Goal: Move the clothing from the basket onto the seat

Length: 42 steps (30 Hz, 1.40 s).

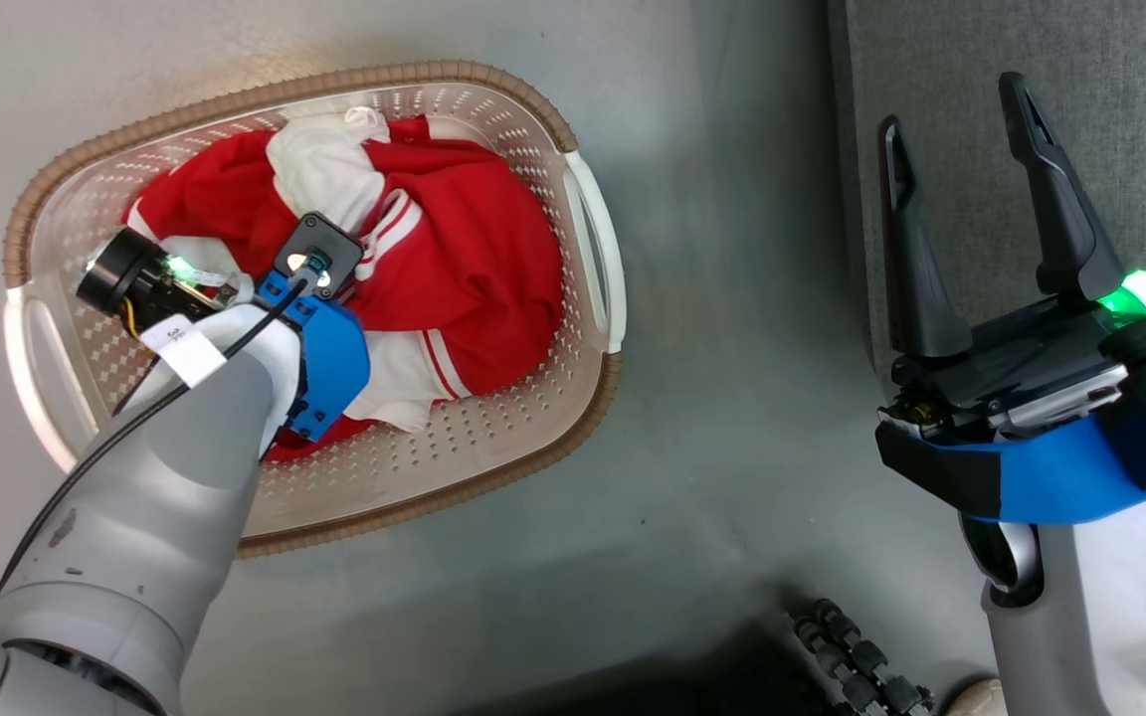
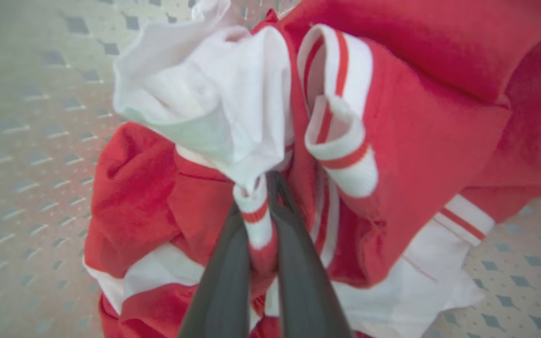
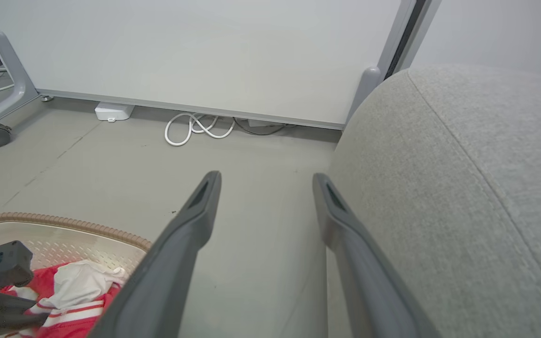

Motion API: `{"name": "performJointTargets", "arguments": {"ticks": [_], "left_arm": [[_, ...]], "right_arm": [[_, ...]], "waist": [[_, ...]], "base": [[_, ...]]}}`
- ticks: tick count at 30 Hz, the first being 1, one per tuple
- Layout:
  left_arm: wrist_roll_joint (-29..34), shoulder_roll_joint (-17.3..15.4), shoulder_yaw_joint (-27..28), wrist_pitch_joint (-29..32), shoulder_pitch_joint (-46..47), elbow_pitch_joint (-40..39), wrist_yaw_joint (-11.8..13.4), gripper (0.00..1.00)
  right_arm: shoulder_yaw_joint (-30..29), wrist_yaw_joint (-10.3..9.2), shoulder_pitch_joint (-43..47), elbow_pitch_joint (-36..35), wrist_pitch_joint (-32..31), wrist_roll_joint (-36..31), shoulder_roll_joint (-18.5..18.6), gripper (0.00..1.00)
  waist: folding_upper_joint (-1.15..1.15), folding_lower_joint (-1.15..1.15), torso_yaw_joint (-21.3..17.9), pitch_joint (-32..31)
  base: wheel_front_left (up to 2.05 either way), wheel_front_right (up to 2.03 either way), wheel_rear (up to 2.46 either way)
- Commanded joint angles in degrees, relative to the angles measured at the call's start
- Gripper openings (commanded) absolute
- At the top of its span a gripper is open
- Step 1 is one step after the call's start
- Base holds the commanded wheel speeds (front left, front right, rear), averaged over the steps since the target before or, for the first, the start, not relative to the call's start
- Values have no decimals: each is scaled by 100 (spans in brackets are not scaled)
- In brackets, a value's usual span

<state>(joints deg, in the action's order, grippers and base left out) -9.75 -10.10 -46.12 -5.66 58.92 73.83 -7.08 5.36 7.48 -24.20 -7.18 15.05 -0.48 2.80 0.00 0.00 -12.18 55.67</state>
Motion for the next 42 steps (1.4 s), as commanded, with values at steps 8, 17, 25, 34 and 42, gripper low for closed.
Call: {"name": "performJointTargets", "arguments": {"ticks": [8, 17, 25, 34, 42], "left_arm": [[-460, 235, 290, -614, -89, 2, -31, 0], [-972, 425, 589, -951, -372, -276, -51, 0], [-1267, 411, 788, -958, -922, -1173, -37, 0], [-1247, 372, 1244, -960, -1649, -2141, -39, 0], [-1092, 391, 1695, -960, -2167, -2913, -39, 0]], "right_arm": [[-34, 3, -112, 91, 20, -158, 16, 100], [-42, 3, -89, 343, 20, -222, 17, 100], [-107, 3, 102, 590, 20, -244, 17, 100], [-106, 3, 315, 849, 19, -192, 18, 100], [-76, 3, 536, 1048, 20, -116, 18, 100]], "waist": [[0, 0, 237, -374], [0, 0, 493, -961], [0, 0, 727, -1633], [0, 0, 919, -2433], [0, 0, 1056, -3098]], "base": [[0, 0, 0], [0, 0, 0], [0, 0, 0], [0, 0, 0], [0, 0, 0]]}}
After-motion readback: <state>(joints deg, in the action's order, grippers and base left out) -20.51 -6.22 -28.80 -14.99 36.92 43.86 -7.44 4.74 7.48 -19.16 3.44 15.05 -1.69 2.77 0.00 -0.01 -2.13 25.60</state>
